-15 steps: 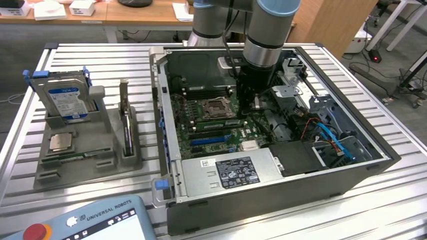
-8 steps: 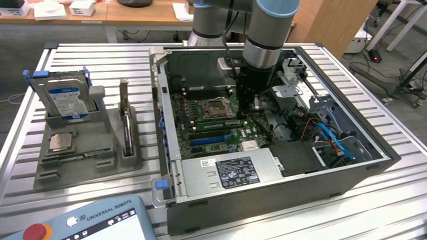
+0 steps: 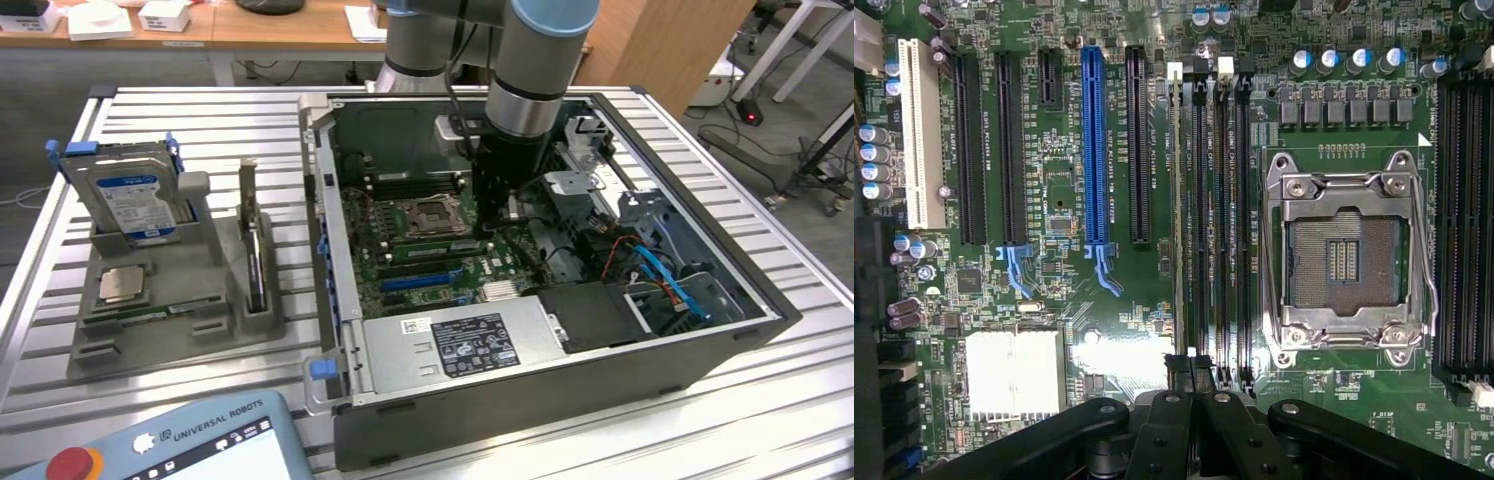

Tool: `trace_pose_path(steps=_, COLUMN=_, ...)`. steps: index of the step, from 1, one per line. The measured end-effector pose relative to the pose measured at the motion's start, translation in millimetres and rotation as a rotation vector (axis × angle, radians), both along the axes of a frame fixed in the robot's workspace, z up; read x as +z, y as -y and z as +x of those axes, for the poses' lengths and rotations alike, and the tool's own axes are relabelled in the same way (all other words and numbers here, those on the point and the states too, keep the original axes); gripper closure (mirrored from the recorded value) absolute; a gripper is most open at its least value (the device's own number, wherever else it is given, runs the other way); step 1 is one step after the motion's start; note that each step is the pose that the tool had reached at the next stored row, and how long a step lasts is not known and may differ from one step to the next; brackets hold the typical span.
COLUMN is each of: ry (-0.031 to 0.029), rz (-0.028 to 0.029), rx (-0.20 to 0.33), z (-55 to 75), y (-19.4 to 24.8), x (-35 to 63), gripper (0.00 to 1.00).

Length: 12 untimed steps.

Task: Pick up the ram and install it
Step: 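Press down the ram until it locks into place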

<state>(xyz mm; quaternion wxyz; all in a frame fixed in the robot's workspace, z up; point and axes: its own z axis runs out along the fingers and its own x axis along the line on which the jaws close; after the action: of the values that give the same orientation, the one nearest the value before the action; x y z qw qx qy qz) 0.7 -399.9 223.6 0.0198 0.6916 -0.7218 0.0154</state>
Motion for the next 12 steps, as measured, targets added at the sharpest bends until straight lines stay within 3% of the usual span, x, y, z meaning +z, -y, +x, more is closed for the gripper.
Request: trace_pose_path(steps=12, ry=-0.0002, rz=-0.0003, rx=0.0, z=0.0, y=0.0, x=-1.5, gripper=0.9)
